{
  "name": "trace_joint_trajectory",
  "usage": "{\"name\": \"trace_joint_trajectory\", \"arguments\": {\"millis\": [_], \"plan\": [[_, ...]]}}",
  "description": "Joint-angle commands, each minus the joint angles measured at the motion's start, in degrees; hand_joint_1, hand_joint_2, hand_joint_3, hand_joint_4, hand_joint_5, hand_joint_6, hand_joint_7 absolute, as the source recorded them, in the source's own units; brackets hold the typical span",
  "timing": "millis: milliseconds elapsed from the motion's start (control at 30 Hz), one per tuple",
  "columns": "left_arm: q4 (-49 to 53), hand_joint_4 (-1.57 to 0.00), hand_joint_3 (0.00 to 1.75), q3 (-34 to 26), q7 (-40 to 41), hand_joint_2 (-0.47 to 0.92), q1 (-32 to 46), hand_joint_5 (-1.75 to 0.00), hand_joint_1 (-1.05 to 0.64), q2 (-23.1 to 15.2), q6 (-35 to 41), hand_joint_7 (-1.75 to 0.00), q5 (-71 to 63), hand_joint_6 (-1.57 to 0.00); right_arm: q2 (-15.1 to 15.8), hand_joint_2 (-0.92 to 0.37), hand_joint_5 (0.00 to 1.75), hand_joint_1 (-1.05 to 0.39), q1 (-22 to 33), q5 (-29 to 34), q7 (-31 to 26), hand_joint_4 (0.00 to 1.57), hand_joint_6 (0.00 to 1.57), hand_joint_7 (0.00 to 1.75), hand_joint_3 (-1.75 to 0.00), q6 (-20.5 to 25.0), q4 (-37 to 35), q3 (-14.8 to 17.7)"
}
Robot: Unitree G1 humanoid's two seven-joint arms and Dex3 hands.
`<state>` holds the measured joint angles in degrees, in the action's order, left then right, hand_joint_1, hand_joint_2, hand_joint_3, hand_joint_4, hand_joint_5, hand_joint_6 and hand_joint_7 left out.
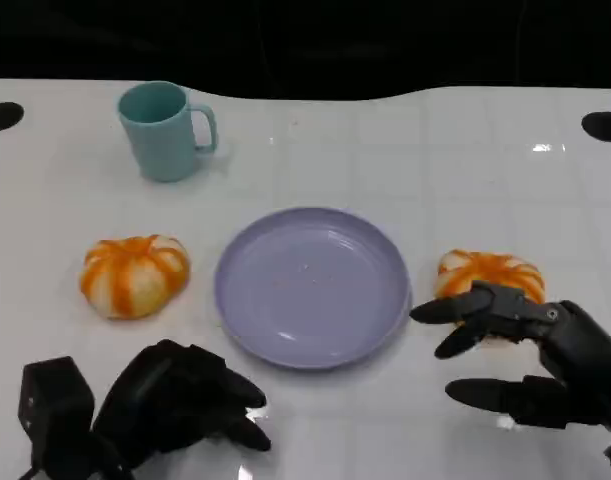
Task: Grasp the bread from the table and place it into the plate.
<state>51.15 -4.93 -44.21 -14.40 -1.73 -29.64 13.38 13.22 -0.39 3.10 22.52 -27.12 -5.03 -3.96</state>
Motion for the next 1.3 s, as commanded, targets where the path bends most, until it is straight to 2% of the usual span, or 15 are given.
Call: {"name": "trace_joint_trajectory", "arguments": {"millis": [33,100,267,400,667,1033,1300], "plan": [[0.1,-1.57,0.00,-0.5,-0.2,0.79,0.1,-0.20,-1.05,-1.0,-0.5,0.00,0.1,-1.55,2.7,-0.92,0.80,-0.51,-1.5,5.6,-4.0,0.19,0.40,0.22,-0.05,-1.4,1.5,1.4],[0.4,-1.57,0.00,-0.6,-0.6,0.79,0.0,-0.19,-1.05,-1.0,-0.4,0.00,0.4,-1.55,4.3,-0.92,0.78,-0.54,-2.1,10.2,-6.5,0.17,0.37,0.17,-0.05,-1.8,1.5,1.7],[0.0,-1.57,0.00,-0.5,0.3,0.79,0.4,-0.20,-1.05,-1.1,-0.8,-0.01,-0.3,-1.56,7.5,-0.92,0.59,-0.61,-4.0,21.5,-11.9,0.16,0.34,0.05,-0.09,-0.2,2.6,0.7],[-0.1,-1.57,0.01,-0.3,0.9,0.80,0.5,-0.21,-1.05,-1.2,-1.4,0.00,-0.9,-1.56,8.6,-0.92,0.51,-0.63,-4.8,28.1,-14.6,0.15,0.30,0.02,-0.09,2.1,3.7,-0.6],[-0.4,-1.57,0.00,-0.5,0.3,0.78,0.8,-0.21,-1.05,-0.9,-0.8,0.00,-0.2,-1.55,10.3,-0.90,0.38,-0.66,-9.6,43.1,-22.5,0.10,0.26,0.00,-0.01,6.7,-0.5,-5.6],[-1.5,-1.57,0.00,-0.1,0.6,0.78,1.4,-0.22,-1.05,-0.8,-0.3,0.00,-0.4,-1.56,10.7,-0.89,0.35,-0.70,-16.2,49.1,-24.8,0.08,0.21,0.00,0.00,13.7,-8.9,-11.9],[-2.6,-1.57,0.01,0.1,0.8,0.79,2.1,-0.22,-1.05,-0.8,-0.3,0.00,-0.5,-1.56,10.0,-0.88,0.34,-0.70,-20.5,50.1,-25.6,0.08,0.21,0.01,0.00,17.5,-16.1,-16.0]]}}
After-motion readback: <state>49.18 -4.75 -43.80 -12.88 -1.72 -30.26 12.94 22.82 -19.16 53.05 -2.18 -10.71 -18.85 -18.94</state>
